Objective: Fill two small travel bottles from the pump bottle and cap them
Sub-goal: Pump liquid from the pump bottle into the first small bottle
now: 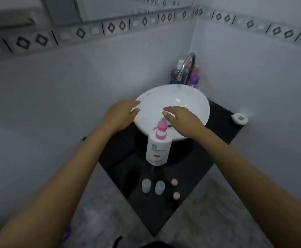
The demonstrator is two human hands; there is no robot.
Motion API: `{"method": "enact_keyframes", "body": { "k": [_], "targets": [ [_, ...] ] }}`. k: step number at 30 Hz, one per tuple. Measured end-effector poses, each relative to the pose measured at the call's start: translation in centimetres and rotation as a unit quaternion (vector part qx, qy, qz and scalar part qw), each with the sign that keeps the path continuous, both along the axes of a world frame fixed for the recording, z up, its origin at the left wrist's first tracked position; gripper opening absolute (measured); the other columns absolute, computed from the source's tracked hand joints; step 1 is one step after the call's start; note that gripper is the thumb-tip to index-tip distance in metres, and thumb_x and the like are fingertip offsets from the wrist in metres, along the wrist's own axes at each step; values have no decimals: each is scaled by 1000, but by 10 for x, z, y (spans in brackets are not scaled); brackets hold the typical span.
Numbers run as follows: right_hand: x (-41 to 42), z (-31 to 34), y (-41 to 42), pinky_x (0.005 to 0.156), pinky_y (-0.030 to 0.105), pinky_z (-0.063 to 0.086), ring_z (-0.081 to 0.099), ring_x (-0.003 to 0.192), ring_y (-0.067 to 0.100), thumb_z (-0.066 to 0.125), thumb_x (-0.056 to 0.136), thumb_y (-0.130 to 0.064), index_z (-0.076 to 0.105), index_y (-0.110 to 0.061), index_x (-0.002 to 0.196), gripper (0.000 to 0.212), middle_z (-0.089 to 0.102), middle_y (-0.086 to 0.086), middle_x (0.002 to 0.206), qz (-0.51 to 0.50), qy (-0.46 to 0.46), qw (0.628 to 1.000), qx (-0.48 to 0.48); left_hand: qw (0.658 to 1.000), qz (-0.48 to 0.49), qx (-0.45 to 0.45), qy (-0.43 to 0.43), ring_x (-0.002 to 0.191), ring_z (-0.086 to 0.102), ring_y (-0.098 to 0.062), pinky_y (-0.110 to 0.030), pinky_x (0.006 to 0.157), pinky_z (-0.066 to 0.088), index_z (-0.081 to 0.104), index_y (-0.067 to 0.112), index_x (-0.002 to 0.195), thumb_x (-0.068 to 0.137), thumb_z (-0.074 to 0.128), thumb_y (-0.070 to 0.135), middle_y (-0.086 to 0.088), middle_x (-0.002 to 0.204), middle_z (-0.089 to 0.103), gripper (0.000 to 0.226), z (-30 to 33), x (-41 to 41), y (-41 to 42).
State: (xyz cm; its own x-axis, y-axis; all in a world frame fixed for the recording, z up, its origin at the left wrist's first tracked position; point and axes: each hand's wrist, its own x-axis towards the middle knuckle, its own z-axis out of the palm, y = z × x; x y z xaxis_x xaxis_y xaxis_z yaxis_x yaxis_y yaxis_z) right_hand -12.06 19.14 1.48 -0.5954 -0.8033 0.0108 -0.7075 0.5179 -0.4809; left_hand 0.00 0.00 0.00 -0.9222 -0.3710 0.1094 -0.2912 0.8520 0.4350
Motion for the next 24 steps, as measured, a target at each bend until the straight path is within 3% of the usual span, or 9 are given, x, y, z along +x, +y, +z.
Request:
{"method": "enact_keyframes", "body": {
  "k": [2,4,7,10,14,18,24],
  "targets": [
    [6,-12,-3,88,38,48,62,98,21,39,98,-38,65,-15,111,37,69,5,110,-17,-46,997,-64,996,50,76,24,112,60,-24,-35,94,47,63,19,123,94,49,17,-6,125,64,32,-31,24,4],
    [16,-26,-3,76,38,48,61,79,24,41,99,-34,67,-7,88,38,70,10,87,-35,-90,989,-113,982,74,173,8,105,64,-23,-30,93,48,67,16,115,84,58,1,-8,114,67,36,-72,59,20],
    [19,-41,-8,83,45,48,62,87,37,40,99,-32,63,7,84,48,67,26,89,-68,-167,969,-171,958,51,268,-87,107,60,-21,-27,95,50,62,15,120,72,73,-4,-9,117,61,52,-127,93,47],
    [21,-47,-9,87,48,48,61,89,37,37,100,-34,64,9,84,53,66,27,90,-76,-183,962,-190,945,18,302,-126,106,54,-12,-2,81,40,53,20,130,62,86,12,0,119,52,76,-162,111,74],
    [22,-51,-9,89,46,49,63,92,30,35,100,-37,68,3,86,53,69,21,93,-88,-200,956,-198,946,29,307,-98,103,53,-9,-11,84,43,54,24,129,56,90,22,5,116,52,82,-184,113,96],
    [23,-51,-9,89,43,48,63,93,28,36,100,-36,69,0,88,50,69,18,93,-91,-205,953,-202,951,43,300,-63,98,59,-8,-27,90,51,63,26,116,61,87,23,8,107,61,60,-190,108,104],
    [22,-51,-9,89,43,48,62,92,28,35,101,-36,69,2,89,53,68,19,94,-88,-195,956,-199,954,46,292,-41,92,62,-5,-31,85,54,67,35,101,71,80,28,10,99,65,33,-188,104,106]
  ]
}}
